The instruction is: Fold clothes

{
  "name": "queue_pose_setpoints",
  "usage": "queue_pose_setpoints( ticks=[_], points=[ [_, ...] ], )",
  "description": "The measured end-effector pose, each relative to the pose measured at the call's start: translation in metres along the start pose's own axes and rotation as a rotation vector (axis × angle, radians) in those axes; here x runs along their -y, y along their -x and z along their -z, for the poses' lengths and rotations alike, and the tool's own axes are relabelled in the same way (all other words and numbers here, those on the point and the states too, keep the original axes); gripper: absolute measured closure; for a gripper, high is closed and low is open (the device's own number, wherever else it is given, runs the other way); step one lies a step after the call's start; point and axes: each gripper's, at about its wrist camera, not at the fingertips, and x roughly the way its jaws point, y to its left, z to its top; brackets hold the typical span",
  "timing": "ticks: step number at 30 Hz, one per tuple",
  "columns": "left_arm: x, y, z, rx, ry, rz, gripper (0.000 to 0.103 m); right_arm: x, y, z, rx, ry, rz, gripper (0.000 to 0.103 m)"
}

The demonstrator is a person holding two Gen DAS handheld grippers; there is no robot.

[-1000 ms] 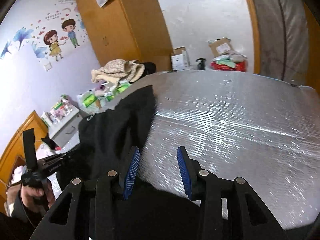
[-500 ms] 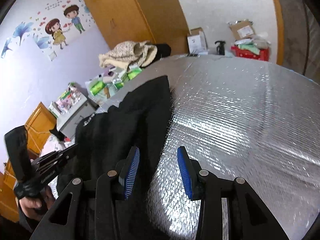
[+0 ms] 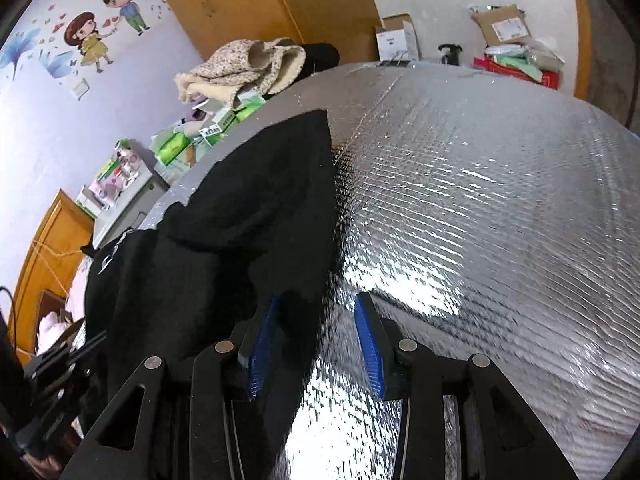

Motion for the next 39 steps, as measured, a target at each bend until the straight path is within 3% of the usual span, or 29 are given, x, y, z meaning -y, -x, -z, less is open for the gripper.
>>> queue_pose_setpoints(
  ticks=[2,3,4,10,21,26,31,33,36,39],
  points=[
    [-0.001,-0.002,0.000,-0.004,0.002,0.001,0.101,-0.005,-0.003,-0.003,-0.003,0.029,0.012,0.066],
    [-0.001,-0.002,0.000,-0.005,0.003,0.001,0.101,-0.008,-0.004,-0.003,-0.010,0.040,0.021,0.089],
    [-0.001,-0.003,0.000,-0.006,0.003,0.002,0.101,-0.011,-0.006,-0.004,-0.018,0.050,0.029,0.100],
    [-0.004,-0.003,0.002,-0.014,0.004,0.004,0.101,0.006,0.028,0.002,0.088,-0.034,0.041,0.099],
    [-0.007,-0.007,0.011,-0.036,0.003,0.002,0.101,0.087,0.160,0.066,0.336,-0.304,0.299,0.099],
    [-0.008,-0.004,0.014,-0.032,0.009,0.001,0.101,0.112,0.206,0.101,0.430,-0.466,0.354,0.099],
    [-0.013,0.003,0.015,-0.023,0.034,-0.008,0.101,0.110,0.212,0.108,0.352,-0.383,0.287,0.094],
    [-0.009,0.010,0.013,-0.003,0.032,-0.005,0.101,0.113,0.214,0.102,0.357,-0.335,0.281,0.073],
    [-0.001,0.019,0.010,0.018,0.020,0.021,0.101,0.129,0.206,0.081,0.362,-0.263,0.253,0.062],
    [0.005,0.023,0.009,0.022,0.007,0.034,0.101,0.164,0.175,0.063,0.263,-0.287,0.226,0.062]
  ],
)
